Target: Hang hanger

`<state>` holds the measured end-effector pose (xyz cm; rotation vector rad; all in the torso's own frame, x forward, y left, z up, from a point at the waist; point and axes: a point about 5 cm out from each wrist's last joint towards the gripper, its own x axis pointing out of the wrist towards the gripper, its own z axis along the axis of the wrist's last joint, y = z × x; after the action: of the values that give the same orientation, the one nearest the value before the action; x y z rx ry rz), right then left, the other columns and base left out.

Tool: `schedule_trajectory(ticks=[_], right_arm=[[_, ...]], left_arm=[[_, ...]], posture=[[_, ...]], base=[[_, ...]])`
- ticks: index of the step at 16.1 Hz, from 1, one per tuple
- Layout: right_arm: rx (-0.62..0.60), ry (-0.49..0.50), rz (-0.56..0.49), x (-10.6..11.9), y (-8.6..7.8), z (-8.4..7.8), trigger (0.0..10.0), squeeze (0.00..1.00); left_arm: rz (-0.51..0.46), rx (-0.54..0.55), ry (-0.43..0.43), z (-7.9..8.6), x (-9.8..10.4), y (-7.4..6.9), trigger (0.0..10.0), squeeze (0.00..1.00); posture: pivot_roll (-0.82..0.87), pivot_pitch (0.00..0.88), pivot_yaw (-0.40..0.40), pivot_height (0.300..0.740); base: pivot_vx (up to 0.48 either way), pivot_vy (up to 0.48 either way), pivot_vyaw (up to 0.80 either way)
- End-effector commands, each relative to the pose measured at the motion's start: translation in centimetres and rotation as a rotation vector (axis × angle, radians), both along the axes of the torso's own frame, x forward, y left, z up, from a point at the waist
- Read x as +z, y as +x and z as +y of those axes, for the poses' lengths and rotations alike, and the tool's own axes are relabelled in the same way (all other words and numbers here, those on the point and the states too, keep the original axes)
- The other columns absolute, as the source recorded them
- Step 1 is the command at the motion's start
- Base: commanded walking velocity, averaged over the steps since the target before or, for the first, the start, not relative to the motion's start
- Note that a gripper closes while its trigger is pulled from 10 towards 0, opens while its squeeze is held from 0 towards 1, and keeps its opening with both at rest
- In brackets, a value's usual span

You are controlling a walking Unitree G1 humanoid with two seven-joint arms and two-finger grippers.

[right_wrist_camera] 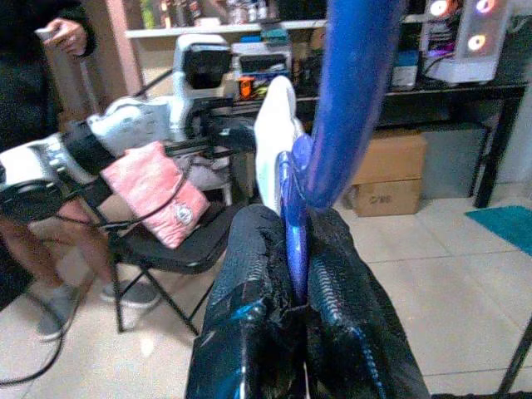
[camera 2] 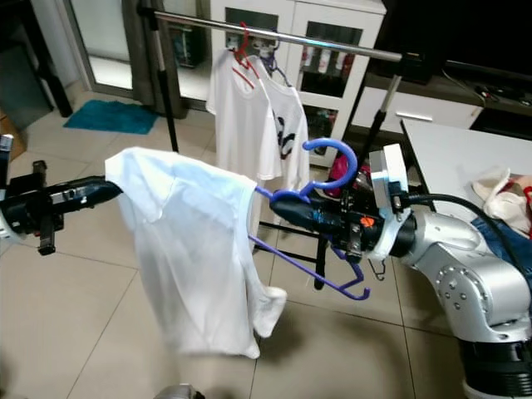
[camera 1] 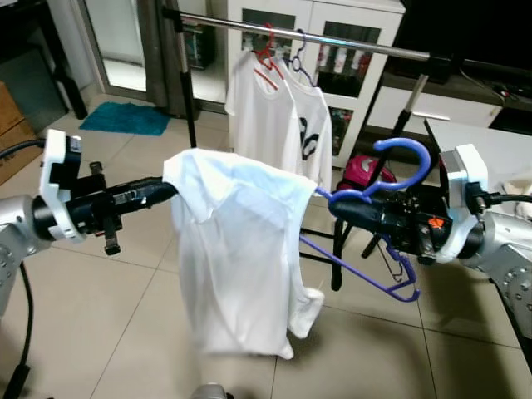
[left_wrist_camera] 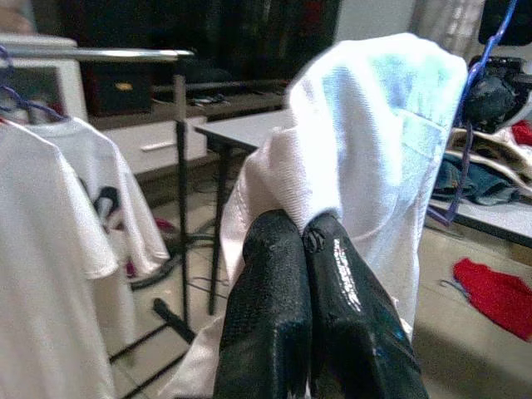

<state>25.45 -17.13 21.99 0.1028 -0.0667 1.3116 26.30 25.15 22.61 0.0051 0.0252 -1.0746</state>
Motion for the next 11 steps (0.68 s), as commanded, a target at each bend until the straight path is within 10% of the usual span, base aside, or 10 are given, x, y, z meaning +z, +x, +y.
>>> schedule_trajectory(ticks=[1,11], right_arm=[[-0.027,0.004,-0.042,0.8,0.3,-0.4,10.0,0.0],[-0.05,0.0,-0.038,0.1,0.4,-0.8,10.0,0.0]], left_arm=[[-0.037,0.01,-0.016,-0.3,0.8,-0.5,0.0,0.0],[-0.133,0.21,0.041,4.3,3.5,-1.1,0.0,0.0]], posture=[[0.13,0.0,-0.021,0.74],[0.15,0.0,-0.025,0.74]], base=[[0.0,0.0,0.0],[0.0,0.0,0.0]])
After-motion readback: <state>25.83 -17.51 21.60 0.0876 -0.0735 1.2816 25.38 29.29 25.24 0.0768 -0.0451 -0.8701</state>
